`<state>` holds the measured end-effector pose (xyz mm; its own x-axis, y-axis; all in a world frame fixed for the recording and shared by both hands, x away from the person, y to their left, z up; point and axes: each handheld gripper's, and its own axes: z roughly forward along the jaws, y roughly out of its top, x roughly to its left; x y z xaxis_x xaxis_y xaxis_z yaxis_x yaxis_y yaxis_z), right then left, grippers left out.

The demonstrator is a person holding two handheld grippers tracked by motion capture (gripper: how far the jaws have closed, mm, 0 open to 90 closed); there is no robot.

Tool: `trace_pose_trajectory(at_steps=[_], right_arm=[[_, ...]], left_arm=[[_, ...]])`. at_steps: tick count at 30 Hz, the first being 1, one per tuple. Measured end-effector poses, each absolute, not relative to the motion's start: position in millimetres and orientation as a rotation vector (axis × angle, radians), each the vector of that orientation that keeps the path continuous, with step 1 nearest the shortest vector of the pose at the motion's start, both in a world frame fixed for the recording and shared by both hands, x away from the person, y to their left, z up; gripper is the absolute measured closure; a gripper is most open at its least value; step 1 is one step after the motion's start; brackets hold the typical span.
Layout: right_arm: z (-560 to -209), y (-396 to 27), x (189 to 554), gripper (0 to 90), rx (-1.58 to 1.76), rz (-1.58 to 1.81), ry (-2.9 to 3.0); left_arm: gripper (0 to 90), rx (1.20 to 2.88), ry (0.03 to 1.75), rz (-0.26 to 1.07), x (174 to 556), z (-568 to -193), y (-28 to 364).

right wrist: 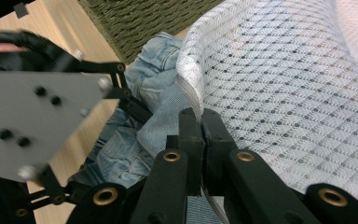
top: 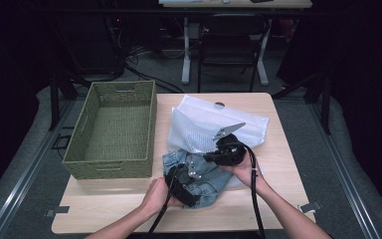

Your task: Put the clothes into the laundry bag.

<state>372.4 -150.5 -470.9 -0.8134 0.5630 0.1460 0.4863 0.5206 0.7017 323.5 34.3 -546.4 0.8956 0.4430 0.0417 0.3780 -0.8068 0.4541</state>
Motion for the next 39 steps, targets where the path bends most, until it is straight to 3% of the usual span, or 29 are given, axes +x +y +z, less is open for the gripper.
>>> trace_pose_trajectory(at_steps=[4,7,10,15,25,32,39], right_arm=[[-471.9,-149.3,371.8,88.5,0.916,1.168,2.667],[-472.7,-149.3,371.6,88.5,0.917,1.169,2.671],[-473.9,-148.4,371.3,88.5,0.91,1.163,2.678],[-472.6,-146.3,369.8,88.5,0.905,1.172,2.681],[-452.6,-144.8,361.3,88.7,0.856,1.256,2.622],[-445.3,-143.8,356.2,88.8,0.817,1.323,2.607],[-439.5,-154.0,353.1,88.9,0.842,1.416,2.606]], left_arm=[[24.0,2.594,0.606,0.174,326.2,-552.6,35.8],[35.6,2.563,0.61,0.178,327.4,-555.7,39.3],[54.2,2.528,0.616,0.204,330.2,-557.0,44.3],[69.3,2.49,0.621,0.245,331.0,-557.1,48.3],[74.4,2.191,0.797,0.27,346.3,-524.0,53.2],[74.5,2.029,0.824,0.289,348.8,-508.2,36.8],[74.9,1.897,0.853,0.402,355.2,-489.2,39.8]])
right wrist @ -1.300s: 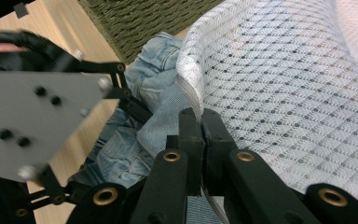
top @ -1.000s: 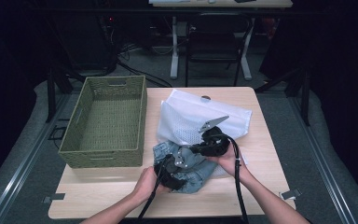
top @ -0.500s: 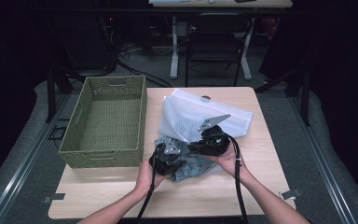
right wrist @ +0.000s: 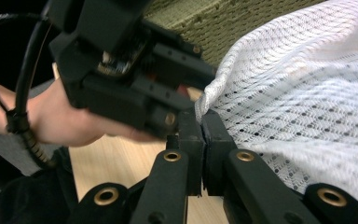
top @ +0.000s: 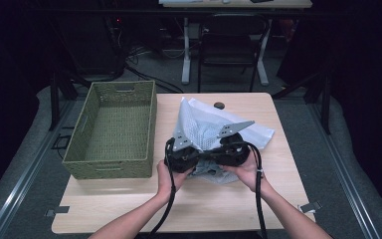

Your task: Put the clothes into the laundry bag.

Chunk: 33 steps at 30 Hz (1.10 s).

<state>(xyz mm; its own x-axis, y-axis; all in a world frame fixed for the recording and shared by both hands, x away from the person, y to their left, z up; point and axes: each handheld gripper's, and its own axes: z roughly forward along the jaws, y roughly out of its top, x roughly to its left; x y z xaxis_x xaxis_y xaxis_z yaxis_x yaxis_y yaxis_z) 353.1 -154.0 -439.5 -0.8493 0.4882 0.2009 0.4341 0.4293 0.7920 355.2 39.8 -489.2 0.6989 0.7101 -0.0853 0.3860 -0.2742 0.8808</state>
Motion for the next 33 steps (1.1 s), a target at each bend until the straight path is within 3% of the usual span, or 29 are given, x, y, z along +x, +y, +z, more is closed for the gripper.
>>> trace_pose_trajectory(at_steps=[10,17,25,33], right_arm=[[-462.4,-154.3,361.9,88.6,0.893,1.233,2.679],[-469.8,-158.1,367.3,88.6,0.931,1.19,2.681],[-476.5,-153.1,367.7,88.6,0.897,1.124,2.701],[-474.8,-153.6,368.6,88.5,0.89,1.124,2.692]], left_arm=[[71.5,2.098,0.84,0.292,371.7,-523.6,34.6],[53.0,2.219,0.748,0.225,365.3,-515.2,42.7],[36.7,2.298,0.715,0.223,347.4,-514.2,52.1],[33.4,2.253,0.825,0.347,340.8,-505.7,80.7]])
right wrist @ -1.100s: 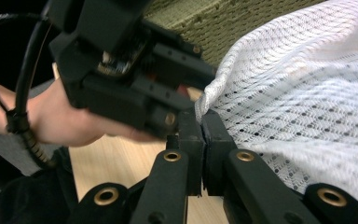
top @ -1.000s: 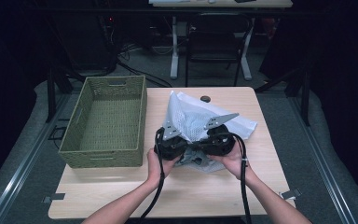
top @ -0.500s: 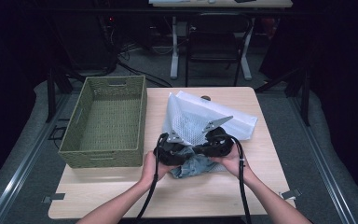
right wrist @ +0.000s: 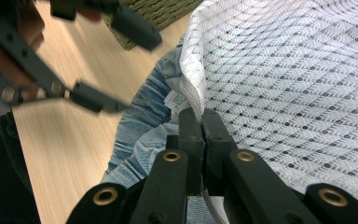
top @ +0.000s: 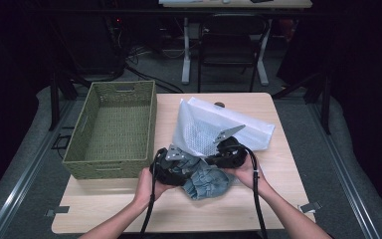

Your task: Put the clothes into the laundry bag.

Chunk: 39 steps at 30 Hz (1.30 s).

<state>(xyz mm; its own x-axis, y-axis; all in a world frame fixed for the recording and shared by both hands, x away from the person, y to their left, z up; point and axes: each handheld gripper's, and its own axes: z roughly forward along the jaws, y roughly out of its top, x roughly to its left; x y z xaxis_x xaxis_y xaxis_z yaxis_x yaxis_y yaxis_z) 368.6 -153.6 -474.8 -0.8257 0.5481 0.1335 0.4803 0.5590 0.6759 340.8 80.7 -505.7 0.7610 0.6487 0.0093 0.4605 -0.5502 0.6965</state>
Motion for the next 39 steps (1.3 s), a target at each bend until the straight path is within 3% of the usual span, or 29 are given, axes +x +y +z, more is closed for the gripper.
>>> trace_pose_trajectory(at_steps=[10,13,15,18,20,24,30,39], right_arm=[[-467.1,-159.8,368.2,88.6,0.908,1.157,2.663],[-467.5,-161.3,369.1,88.6,0.902,1.165,2.66],[-467.7,-161.4,368.8,88.5,0.904,1.165,2.664],[-468.3,-160.9,369.2,88.5,0.901,1.16,2.673],[-468.8,-161.3,369.9,88.4,0.901,1.152,2.676],[-470.5,-162.9,369.9,88.2,0.904,1.106,2.708],[-473.5,-167.9,360.3,86.5,0.888,0.994,2.735],[-459.9,-149.2,350.1,60.3,0.778,1.005,2.616]], left_arm=[[26.0,2.287,0.97,0.406,362.4,-524.7,63.6],[31.6,2.313,0.995,0.415,370.4,-536.6,57.5],[40.9,2.3,1.0,0.423,374.0,-542.9,56.6],[63.3,2.278,0.971,0.401,377.3,-545.8,59.0],[70.4,2.27,0.956,0.385,377.8,-545.7,61.6],[76.0,2.263,0.901,0.377,365.3,-542.9,65.1],[76.5,2.268,0.837,0.364,336.5,-541.1,68.4],[76.4,2.23,0.839,0.353,338.7,-542.4,63.0]])
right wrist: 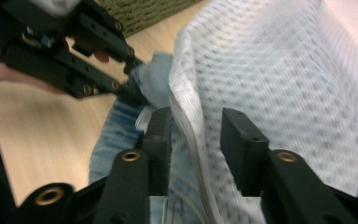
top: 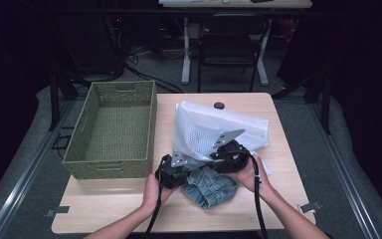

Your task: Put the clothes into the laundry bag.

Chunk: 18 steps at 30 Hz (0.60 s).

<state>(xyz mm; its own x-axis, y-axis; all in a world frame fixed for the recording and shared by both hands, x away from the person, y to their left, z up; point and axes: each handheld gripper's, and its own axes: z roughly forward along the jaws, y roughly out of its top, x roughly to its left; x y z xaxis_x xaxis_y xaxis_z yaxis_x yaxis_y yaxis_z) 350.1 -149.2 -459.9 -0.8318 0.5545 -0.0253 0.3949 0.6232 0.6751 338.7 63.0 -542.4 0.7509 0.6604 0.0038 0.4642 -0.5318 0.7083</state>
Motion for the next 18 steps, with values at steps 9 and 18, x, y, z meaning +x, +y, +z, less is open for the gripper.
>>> trace_pose_trajectory(at_steps=[9,18], right_arm=[[-467.4,-124.6,364.5,88.1,0.777,1.006,2.604],[-443.7,-129.9,351.5,88.4,0.726,1.284,2.62]], left_arm=[[76.7,2.171,0.827,0.333,339.6,-540.2,54.8],[76.8,2.033,0.797,0.365,345.0,-521.2,36.2]])
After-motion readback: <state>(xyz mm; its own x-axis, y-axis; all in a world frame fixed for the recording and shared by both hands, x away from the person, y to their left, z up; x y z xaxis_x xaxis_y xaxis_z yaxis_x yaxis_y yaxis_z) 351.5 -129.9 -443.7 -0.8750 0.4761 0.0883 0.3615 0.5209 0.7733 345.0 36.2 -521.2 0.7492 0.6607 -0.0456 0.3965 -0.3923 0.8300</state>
